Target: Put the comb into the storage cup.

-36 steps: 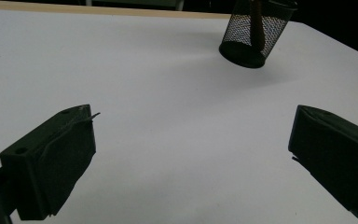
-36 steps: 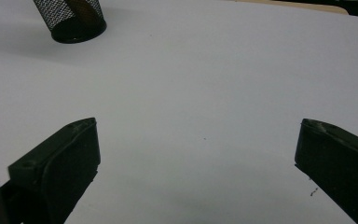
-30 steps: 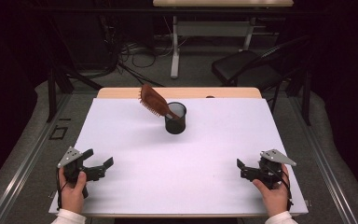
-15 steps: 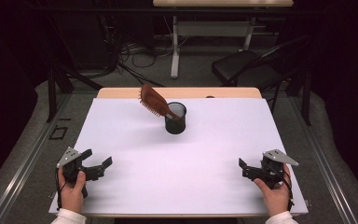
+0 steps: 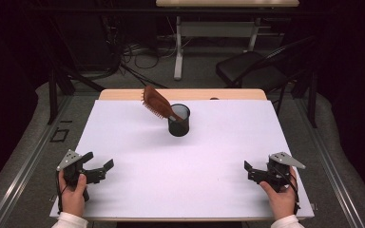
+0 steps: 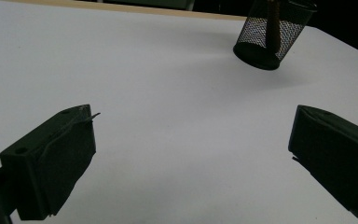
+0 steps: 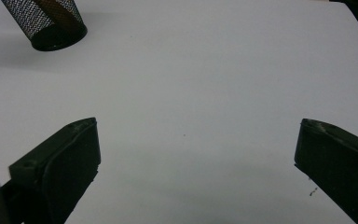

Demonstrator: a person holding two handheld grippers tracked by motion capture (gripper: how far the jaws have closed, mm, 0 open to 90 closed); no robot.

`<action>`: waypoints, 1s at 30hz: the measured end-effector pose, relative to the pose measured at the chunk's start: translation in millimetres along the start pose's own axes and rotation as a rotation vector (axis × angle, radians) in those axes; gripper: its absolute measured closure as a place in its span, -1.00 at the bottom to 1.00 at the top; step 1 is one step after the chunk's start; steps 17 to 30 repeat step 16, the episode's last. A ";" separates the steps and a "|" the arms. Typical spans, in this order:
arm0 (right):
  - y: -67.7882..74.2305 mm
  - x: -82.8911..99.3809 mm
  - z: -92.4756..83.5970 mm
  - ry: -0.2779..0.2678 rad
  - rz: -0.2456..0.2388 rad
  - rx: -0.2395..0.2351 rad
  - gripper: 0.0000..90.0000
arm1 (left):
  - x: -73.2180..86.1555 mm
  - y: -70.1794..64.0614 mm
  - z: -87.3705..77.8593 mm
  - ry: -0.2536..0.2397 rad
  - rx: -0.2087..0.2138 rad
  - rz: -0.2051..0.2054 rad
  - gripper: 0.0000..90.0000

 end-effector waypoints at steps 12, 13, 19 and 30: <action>-3.2 -0.1 0.0 -0.004 0.008 0.005 -1.00 | -0.4 1.9 -0.4 -0.003 -0.005 -0.006 -0.98; -3.5 0.0 0.1 -0.004 0.008 0.006 -1.00 | -0.5 1.9 -0.5 -0.003 -0.004 -0.007 -0.98; -3.7 0.0 0.0 -0.006 0.007 0.007 -1.00 | -0.8 1.7 -0.8 -0.004 -0.003 -0.006 -0.98; -3.7 0.0 0.0 -0.006 0.007 0.007 -1.00 | -0.8 1.7 -0.8 -0.004 -0.003 -0.006 -0.98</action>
Point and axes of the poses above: each handheld gripper's, and its own axes: z roughly forward along the jaws, x roughly out of its underside, y roughly to its left, the point moved 3 cm from there along z, roughly forward along the jaws, and after that the axes turned 10 degrees about -y, right-handed, at the moved point
